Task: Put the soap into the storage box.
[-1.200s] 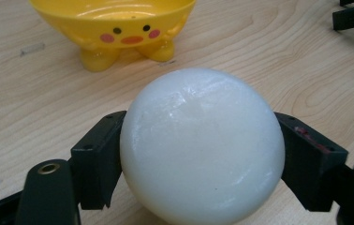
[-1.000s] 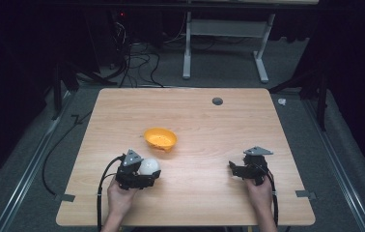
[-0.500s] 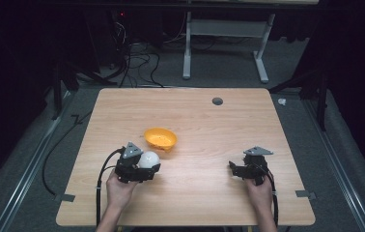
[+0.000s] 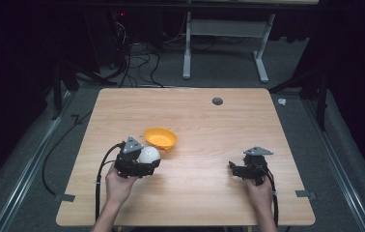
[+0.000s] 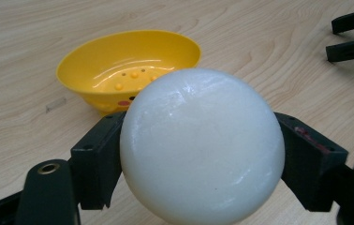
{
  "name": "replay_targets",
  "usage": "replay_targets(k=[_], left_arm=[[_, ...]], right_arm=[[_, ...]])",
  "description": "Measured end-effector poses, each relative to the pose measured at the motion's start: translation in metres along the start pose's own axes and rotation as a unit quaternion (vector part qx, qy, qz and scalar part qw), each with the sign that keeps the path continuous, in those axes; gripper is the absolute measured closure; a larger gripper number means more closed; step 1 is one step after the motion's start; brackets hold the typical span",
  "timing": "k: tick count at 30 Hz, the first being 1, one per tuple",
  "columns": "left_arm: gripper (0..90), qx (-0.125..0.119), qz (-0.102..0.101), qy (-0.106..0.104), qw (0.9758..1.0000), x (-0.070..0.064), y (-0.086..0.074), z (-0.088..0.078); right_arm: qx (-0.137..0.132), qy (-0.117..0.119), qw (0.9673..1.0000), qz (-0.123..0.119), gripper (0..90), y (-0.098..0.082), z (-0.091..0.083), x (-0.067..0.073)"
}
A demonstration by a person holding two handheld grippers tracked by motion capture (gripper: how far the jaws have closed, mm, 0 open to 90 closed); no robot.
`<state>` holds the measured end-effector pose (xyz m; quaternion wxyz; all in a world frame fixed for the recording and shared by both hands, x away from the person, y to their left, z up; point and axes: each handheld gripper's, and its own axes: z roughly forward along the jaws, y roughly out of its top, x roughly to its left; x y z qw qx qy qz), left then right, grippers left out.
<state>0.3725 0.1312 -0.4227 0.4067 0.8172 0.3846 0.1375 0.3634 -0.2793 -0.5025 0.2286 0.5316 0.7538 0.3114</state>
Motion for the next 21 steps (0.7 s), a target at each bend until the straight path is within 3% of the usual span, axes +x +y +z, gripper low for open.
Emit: replay_targets(k=[14, 21], left_arm=[[23.9, 0.001, 0.012, -0.006, 0.9999, -0.001, 0.024, 0.014], [23.9, 0.004, 0.002, -0.013, 0.9999, 0.004, 0.032, 0.025]], right_arm=[[0.000, 0.001, 1.0000, 0.000, 21.1, 0.000, 0.000, 0.000], [0.001, 0.002, 1.0000, 0.000, 21.2, 0.000, 0.000, 0.000]])
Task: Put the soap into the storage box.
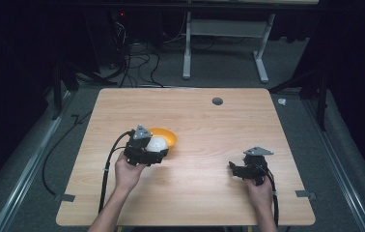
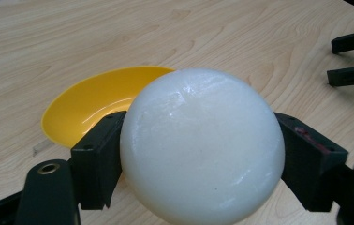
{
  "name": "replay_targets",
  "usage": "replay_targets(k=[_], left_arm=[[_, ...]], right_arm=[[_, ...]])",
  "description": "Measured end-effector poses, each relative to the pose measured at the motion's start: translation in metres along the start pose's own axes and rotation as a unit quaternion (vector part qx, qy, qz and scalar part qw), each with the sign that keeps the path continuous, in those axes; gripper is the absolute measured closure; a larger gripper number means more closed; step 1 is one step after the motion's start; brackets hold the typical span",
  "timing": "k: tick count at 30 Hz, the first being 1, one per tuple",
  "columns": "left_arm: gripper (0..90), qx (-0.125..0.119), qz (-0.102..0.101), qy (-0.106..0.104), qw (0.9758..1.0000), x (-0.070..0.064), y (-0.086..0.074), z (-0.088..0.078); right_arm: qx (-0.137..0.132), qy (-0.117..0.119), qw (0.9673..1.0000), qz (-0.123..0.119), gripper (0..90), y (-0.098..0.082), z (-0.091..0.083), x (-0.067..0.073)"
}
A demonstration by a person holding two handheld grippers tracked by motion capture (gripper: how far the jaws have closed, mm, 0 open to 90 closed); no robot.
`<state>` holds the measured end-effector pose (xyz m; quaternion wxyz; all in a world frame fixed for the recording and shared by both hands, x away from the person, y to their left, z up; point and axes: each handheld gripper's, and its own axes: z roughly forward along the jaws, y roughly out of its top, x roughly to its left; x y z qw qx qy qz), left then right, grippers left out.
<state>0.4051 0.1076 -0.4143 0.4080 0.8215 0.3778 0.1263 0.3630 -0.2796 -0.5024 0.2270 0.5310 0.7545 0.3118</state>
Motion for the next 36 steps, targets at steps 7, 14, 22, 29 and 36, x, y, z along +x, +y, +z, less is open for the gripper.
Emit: replay_targets(k=[7, 14, 22, 29, 36], left_arm=[[23.9, 0.002, -0.004, 0.011, 0.9999, 0.006, 0.007, 0.005], [23.8, 0.005, -0.011, 0.017, 0.9998, 0.013, 0.016, 0.015], [23.8, 0.005, -0.024, 0.028, 0.9993, 0.021, 0.022, 0.025], [23.8, 0.018, -0.024, 0.040, 0.9987, 0.025, 0.027, 0.038], [23.8, 0.032, -0.034, 0.049, 0.9977, 0.031, 0.027, 0.050]], right_arm=[[0.000, 0.000, 1.0000, 0.000, 21.2, 0.000, 0.000, 0.000], [0.000, 0.000, 1.0000, 0.000, 21.2, 0.000, 0.000, 0.000], [0.000, 0.000, 1.0000, 0.000, 21.2, 0.000, 0.000, 0.000], [0.000, 0.001, 1.0000, 0.001, 21.2, 0.000, 0.000, 0.000], [0.000, 0.001, 1.0000, 0.001, 21.2, 0.000, 0.000, 0.000]])
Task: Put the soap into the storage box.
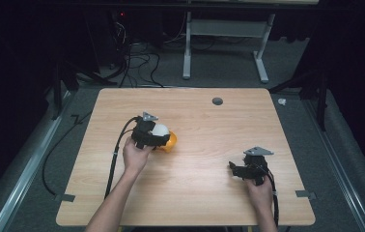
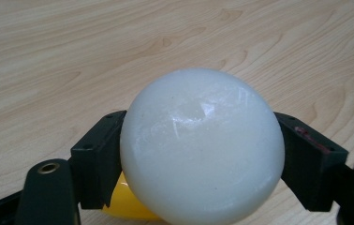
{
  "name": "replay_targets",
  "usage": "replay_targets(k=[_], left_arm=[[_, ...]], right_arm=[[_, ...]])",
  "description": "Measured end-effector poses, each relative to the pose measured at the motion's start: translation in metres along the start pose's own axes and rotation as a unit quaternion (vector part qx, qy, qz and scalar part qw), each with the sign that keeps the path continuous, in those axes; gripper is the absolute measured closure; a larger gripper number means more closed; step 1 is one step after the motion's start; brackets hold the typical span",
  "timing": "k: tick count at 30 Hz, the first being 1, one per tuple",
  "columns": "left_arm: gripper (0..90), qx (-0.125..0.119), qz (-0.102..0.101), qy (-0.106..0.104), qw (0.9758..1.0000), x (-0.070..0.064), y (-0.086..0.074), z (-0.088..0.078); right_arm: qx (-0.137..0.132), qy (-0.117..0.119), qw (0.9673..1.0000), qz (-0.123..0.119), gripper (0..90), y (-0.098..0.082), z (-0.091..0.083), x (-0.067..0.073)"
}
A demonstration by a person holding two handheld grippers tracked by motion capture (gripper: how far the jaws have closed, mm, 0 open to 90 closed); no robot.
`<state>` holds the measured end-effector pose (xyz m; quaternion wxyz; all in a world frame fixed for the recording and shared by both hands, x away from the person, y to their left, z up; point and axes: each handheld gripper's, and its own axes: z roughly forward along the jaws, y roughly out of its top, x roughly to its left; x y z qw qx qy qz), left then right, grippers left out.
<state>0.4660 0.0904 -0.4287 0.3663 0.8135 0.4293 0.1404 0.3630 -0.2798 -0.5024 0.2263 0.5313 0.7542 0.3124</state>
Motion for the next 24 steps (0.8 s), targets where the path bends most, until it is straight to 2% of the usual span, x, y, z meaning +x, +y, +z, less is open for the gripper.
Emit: replay_targets(k=[2, 4, 11, 24], left_arm=[[23.8, 0.005, 0.009, 0.014, 0.9999, -0.002, -0.001, 0.003], [23.8, 0.009, 0.014, 0.016, 0.9997, -0.003, -0.001, 0.006], [23.8, 0.020, 0.004, 0.021, 0.9996, 0.000, -0.003, 0.015], [23.8, 0.035, 0.008, 0.034, 0.9988, -0.001, -0.007, 0.026]], right_arm=[[0.000, 0.000, 1.0000, 0.000, 21.2, 0.000, 0.000, 0.000], [0.000, 0.000, 1.0000, 0.001, 21.2, 0.000, 0.000, 0.000], [0.000, 0.001, 1.0000, 0.002, 21.1, 0.000, 0.000, 0.000], [0.000, 0.002, 1.0000, 0.001, 21.2, 0.000, 0.000, 0.000]])
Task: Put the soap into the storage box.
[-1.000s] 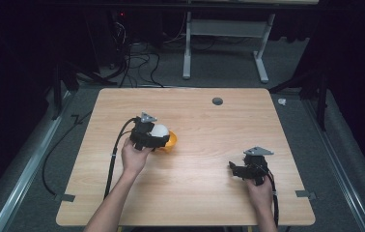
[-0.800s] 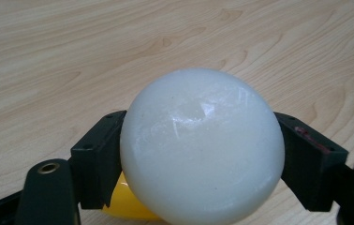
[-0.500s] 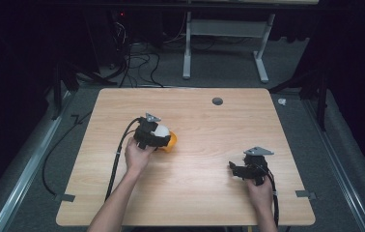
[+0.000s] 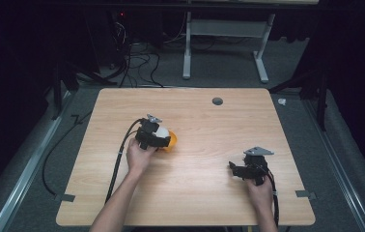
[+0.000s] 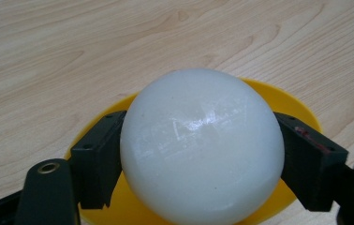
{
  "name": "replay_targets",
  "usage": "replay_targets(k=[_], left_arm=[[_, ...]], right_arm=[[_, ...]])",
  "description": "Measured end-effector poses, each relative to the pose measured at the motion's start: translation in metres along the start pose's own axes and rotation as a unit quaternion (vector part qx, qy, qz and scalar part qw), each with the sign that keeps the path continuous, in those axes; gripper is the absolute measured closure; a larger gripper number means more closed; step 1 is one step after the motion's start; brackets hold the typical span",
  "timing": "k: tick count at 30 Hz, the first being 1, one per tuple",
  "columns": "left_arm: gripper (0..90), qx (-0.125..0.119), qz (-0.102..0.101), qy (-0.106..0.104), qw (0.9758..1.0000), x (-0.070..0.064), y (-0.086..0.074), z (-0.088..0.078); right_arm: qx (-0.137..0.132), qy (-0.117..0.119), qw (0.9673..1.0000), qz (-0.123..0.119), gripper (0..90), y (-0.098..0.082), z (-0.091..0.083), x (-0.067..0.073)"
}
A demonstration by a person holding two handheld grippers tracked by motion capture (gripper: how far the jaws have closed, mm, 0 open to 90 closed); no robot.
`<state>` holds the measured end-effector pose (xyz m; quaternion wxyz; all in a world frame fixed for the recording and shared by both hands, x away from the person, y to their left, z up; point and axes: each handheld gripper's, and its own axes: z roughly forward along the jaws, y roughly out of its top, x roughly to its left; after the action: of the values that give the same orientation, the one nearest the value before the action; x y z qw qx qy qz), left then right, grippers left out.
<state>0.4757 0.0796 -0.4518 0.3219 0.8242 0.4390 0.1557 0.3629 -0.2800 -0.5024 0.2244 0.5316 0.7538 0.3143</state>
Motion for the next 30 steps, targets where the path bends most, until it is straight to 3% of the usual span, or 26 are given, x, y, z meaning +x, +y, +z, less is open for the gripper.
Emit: replay_targets(k=[4, 8, 20, 30], left_arm=[[23.7, 0.005, 0.006, 0.006, 0.9999, 0.000, -0.003, 0.003], [23.7, 0.006, -0.001, 0.011, 0.9999, 0.002, -0.005, 0.006], [23.0, -0.031, 0.001, 0.014, 0.9994, 0.002, -0.005, -0.010], [23.2, -0.041, 0.003, 0.012, 0.9991, 0.002, -0.005, -0.019]], right_arm=[[0.000, 0.000, 1.0000, 0.000, 21.2, 0.000, 0.000, 0.000], [0.000, 0.000, 1.0000, -0.001, 21.1, 0.000, 0.000, 0.000], [0.001, -0.001, 1.0000, -0.004, 21.2, 0.000, 0.000, 0.000], [0.001, -0.001, 1.0000, -0.004, 21.2, 0.000, 0.000, 0.000]])
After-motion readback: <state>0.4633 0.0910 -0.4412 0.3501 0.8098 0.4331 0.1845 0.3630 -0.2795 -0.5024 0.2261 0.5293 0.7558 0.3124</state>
